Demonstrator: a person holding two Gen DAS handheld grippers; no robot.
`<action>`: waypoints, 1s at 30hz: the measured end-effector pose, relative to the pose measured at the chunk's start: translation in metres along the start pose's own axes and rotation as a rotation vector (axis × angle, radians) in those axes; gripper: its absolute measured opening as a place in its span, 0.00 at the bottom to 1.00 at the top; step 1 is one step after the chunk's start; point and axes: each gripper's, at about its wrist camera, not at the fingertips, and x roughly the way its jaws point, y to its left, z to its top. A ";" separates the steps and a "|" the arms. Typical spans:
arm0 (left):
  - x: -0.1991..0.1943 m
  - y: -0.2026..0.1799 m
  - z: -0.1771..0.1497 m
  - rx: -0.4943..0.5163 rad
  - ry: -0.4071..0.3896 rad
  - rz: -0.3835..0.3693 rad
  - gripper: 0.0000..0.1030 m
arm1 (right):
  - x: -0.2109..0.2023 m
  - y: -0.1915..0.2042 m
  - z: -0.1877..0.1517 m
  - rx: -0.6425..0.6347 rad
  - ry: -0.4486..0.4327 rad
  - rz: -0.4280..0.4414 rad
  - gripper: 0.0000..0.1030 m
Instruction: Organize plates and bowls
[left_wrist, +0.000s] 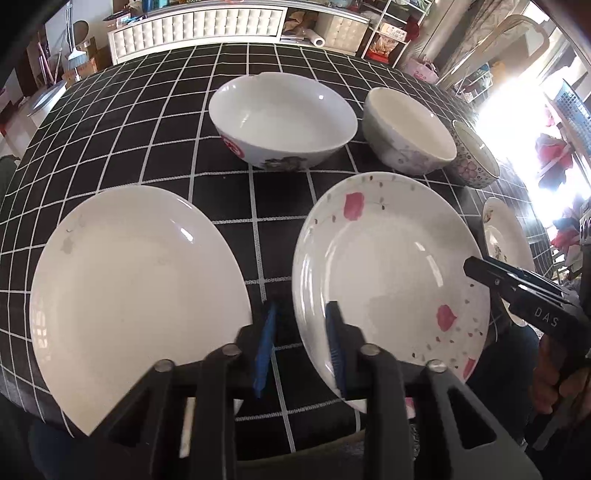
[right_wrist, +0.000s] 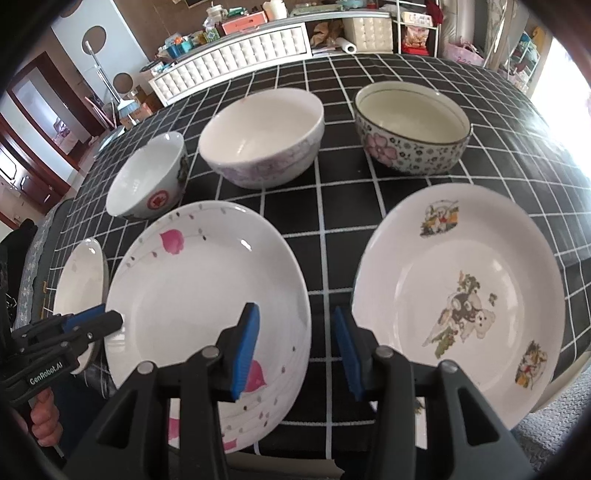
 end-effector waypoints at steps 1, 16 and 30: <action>0.001 0.000 0.000 0.004 0.002 -0.001 0.19 | -0.001 0.002 0.000 -0.009 -0.007 -0.008 0.45; 0.013 -0.008 0.001 0.019 0.018 0.004 0.10 | 0.007 0.001 0.000 -0.023 0.009 -0.042 0.16; -0.017 -0.002 -0.014 0.007 -0.053 0.016 0.09 | -0.018 0.018 -0.004 -0.028 -0.028 -0.037 0.16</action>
